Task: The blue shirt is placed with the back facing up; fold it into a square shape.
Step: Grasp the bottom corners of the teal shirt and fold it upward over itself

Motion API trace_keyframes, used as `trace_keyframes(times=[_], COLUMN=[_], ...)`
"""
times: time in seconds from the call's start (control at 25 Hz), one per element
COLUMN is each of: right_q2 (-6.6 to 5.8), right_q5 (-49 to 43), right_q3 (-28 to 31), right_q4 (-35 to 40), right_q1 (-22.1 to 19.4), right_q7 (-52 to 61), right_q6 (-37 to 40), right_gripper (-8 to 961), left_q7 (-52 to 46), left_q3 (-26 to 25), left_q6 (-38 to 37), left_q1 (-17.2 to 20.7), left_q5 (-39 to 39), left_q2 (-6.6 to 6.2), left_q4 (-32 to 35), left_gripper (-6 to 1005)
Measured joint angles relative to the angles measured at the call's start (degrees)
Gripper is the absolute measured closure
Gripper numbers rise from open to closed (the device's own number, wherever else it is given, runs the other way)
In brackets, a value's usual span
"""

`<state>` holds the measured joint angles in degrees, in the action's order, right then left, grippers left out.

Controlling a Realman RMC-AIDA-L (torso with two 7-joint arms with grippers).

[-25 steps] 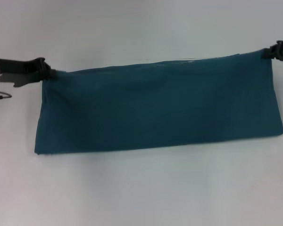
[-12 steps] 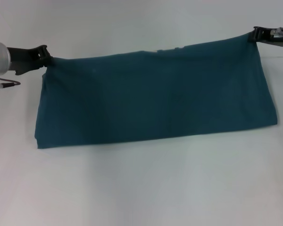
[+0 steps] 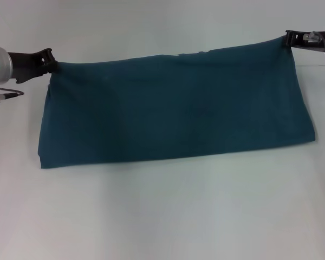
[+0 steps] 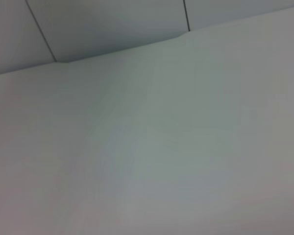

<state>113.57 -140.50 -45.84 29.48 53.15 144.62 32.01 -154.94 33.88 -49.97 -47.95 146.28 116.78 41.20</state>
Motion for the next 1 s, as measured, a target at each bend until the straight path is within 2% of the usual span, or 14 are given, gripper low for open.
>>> trace_keyframes(times=[0.16,0.4,1.0], right_q2=[0.03,0.06,-0.06], right_q5=[-0.04,-0.04,-0.03], right_q3=[-0.03,-0.13,-0.13], right_q4=[-1.02,-1.16,-1.06], right_q1=[0.01,0.05,0.15], right_q7=[-0.02,-0.04,0.19], right_q6=[-0.98,-1.12,-1.59], right_gripper=[851,847,837], left_q7=[0.38,0.27,0.19], left_q3=[0.06,-0.03,0.03], left_q6=[2.77,4.50,7.28], left_q1=[-0.05,-0.78,-1.53], left_q5=[-0.02,-0.45,-1.22], left_q2=[0.44,0.16,0.45], left_q4=[-1.32,-3.97,-4.05], left_gripper=[957,943,910])
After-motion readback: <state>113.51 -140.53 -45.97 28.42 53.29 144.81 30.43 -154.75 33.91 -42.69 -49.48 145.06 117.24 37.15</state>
